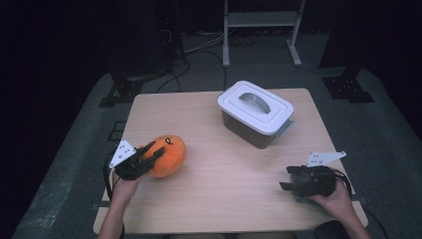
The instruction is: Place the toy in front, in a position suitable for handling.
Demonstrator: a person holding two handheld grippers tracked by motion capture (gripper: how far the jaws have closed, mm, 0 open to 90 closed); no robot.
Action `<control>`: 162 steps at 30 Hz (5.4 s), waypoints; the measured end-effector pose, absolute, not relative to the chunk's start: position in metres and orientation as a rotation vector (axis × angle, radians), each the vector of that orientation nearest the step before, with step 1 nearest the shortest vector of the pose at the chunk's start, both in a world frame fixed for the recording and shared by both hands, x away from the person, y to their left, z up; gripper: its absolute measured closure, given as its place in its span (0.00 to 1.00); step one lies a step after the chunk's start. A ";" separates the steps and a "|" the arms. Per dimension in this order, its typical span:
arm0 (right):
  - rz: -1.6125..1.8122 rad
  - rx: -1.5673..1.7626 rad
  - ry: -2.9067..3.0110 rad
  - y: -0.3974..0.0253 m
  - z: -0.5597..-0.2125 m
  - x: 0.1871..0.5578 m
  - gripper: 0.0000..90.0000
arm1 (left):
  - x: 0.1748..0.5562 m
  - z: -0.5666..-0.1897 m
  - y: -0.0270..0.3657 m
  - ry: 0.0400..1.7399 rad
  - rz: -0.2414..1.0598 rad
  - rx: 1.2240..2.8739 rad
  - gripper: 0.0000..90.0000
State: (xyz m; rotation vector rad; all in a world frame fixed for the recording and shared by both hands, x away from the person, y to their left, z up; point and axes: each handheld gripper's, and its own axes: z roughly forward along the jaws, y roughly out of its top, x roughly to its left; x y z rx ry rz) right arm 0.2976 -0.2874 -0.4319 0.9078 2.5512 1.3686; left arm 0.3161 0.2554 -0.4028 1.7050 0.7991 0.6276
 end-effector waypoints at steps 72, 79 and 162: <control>1.362 0.903 2.557 -0.286 -0.432 0.298 0.32 | 0.297 -0.394 0.134 0.470 0.384 1.826 0.68; 1.364 0.902 2.556 -0.286 -0.432 0.298 0.32 | 0.297 -0.401 0.125 0.454 0.364 1.853 0.69; 1.027 1.057 2.644 -0.334 -0.465 0.314 0.84 | 0.298 -0.421 0.127 0.416 0.321 1.968 0.22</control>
